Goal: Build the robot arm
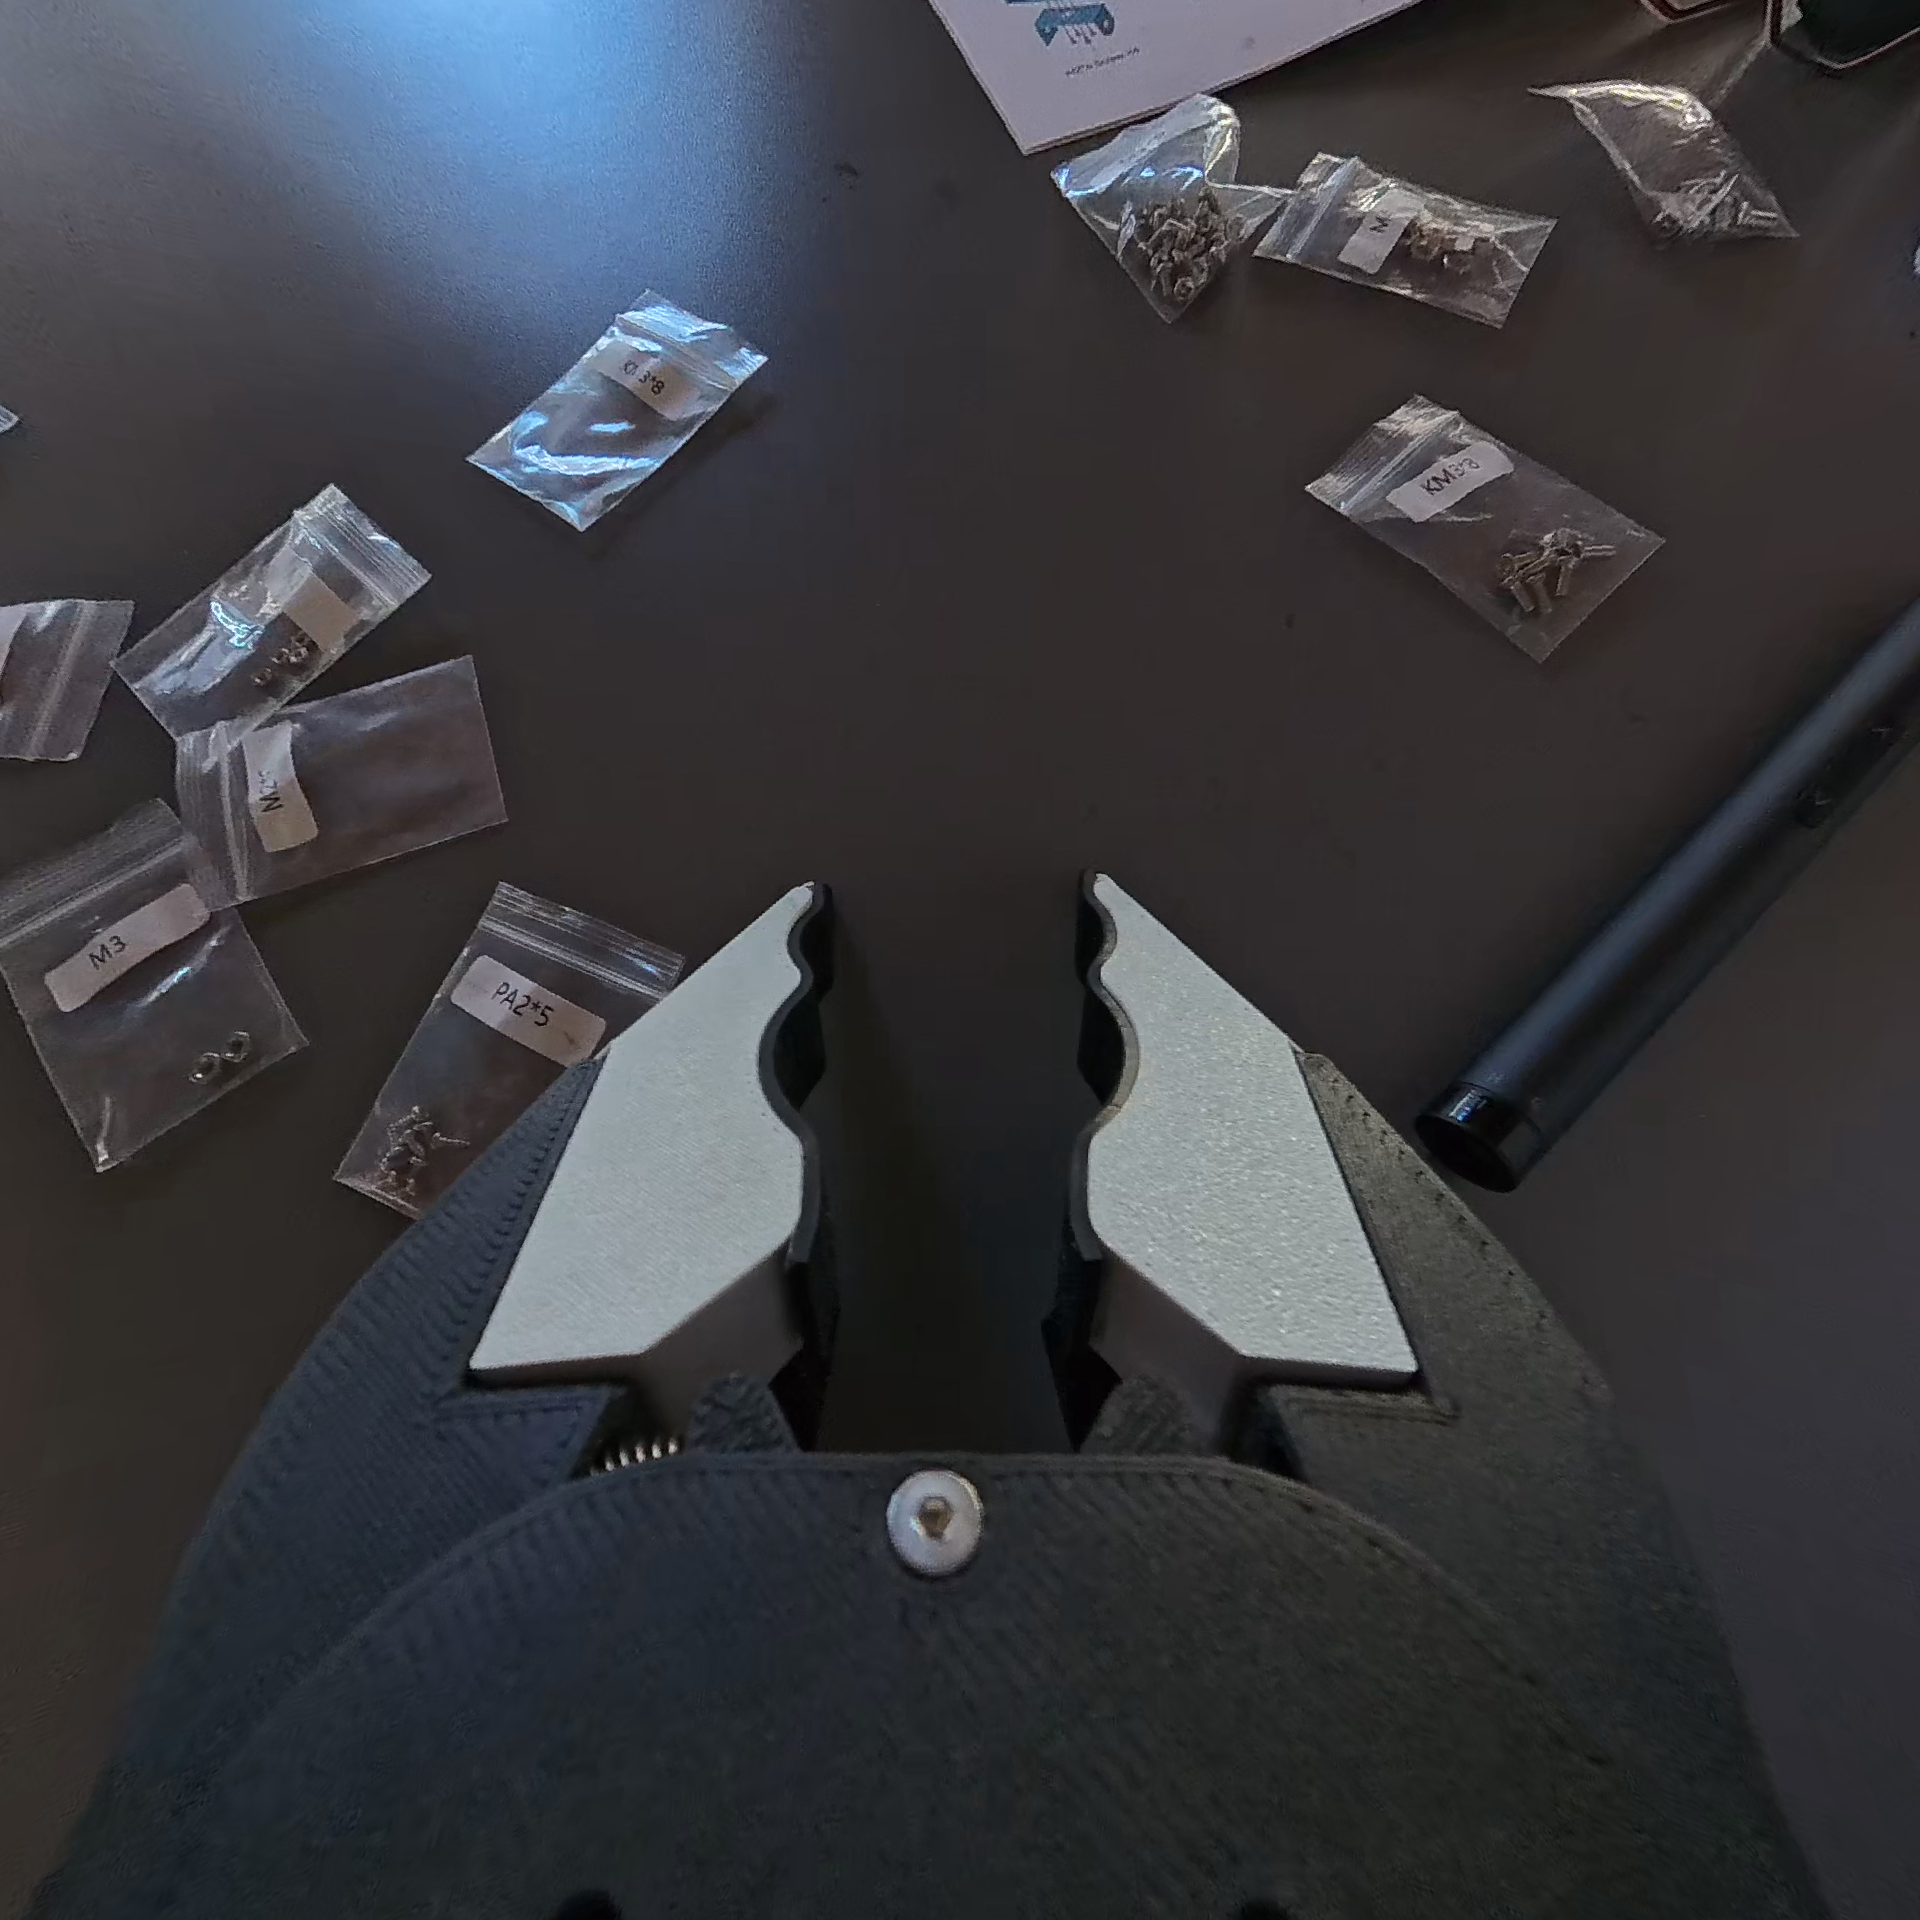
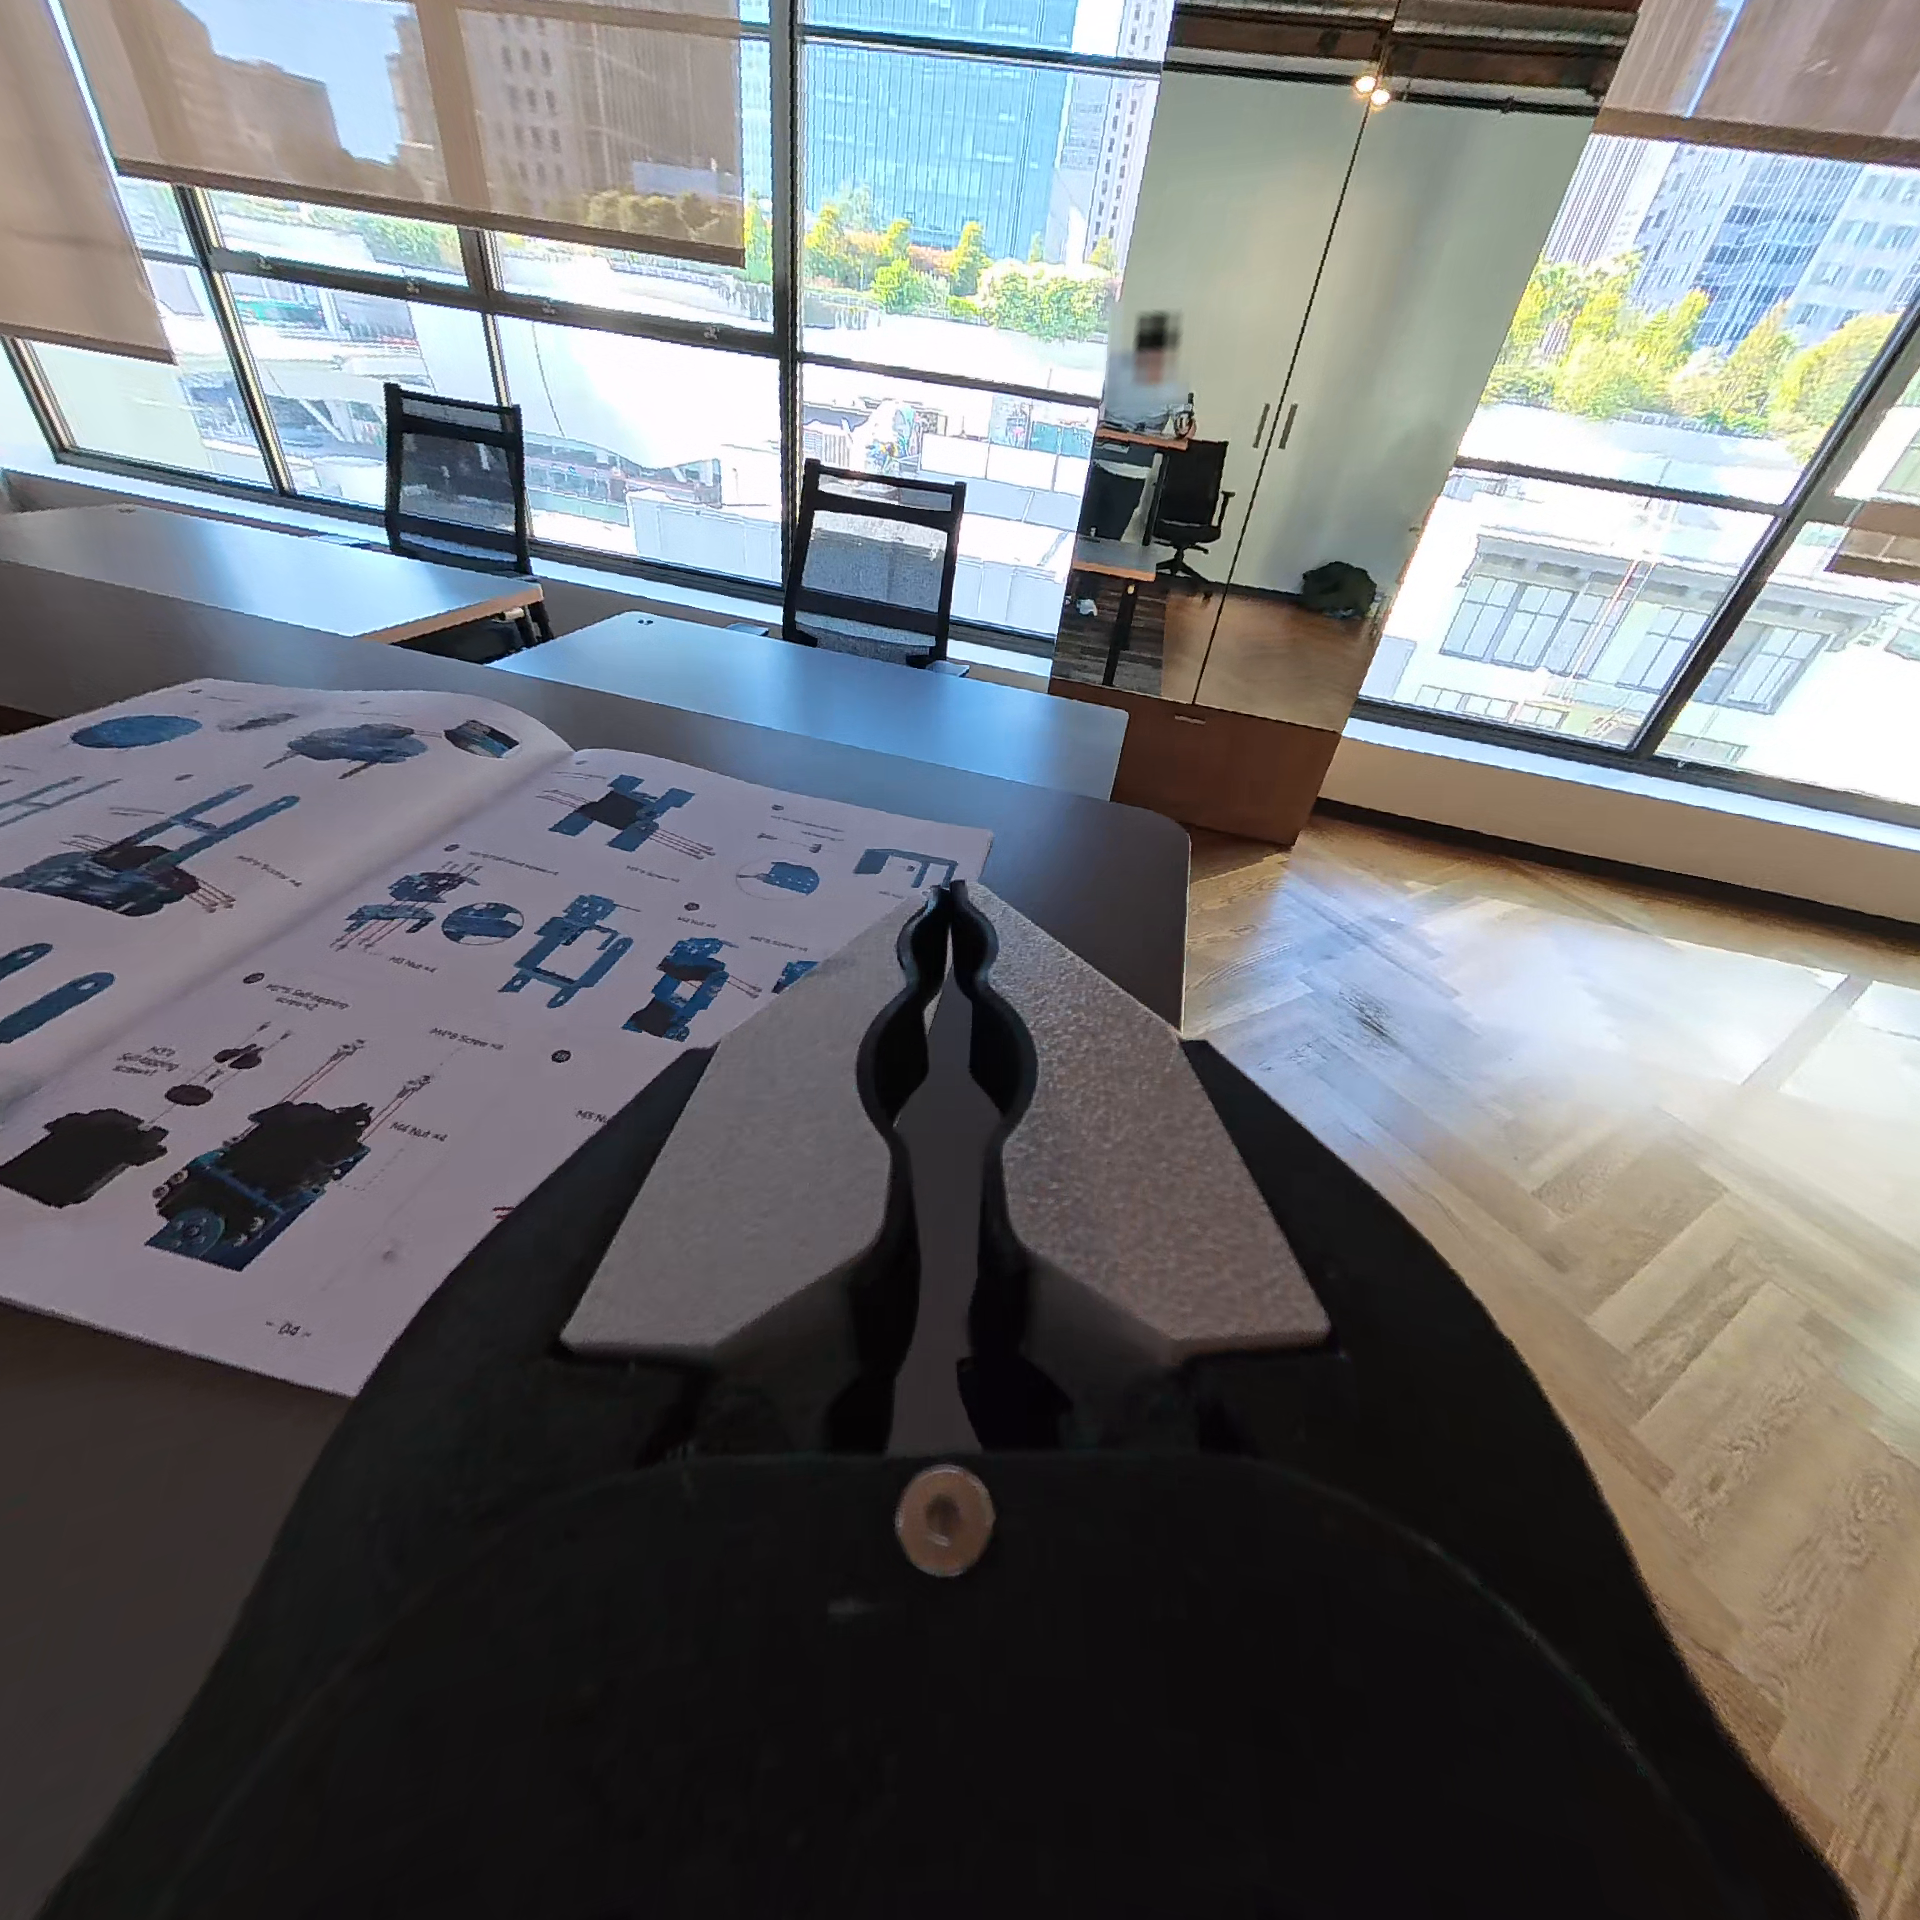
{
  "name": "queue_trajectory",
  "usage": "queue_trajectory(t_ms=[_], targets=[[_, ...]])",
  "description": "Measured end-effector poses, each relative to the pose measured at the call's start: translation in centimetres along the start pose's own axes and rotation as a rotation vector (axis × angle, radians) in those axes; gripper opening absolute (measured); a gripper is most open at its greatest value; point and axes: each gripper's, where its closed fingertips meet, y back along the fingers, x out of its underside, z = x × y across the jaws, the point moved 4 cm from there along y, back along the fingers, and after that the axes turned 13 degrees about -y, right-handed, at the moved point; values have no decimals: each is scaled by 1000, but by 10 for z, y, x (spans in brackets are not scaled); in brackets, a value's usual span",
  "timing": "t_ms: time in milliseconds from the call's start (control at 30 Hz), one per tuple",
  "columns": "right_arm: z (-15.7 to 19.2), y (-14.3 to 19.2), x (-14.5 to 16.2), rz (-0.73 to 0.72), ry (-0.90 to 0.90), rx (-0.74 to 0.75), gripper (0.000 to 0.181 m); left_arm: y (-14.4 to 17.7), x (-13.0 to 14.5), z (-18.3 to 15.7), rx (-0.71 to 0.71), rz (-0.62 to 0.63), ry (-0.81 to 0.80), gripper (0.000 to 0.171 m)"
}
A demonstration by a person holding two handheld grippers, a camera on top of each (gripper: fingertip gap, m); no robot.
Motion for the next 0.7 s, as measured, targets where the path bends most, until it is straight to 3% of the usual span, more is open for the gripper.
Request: queue_trajectory(t_ms=[367, 700], targets=[[3, -2, 2, 11, -6, -29, 0, 0, 0, 0, 0, 0, 0, 46], [21, -7, 7, 18, 123, -77, 0, -1, -1, -1, 3, -2, -10, 45]])
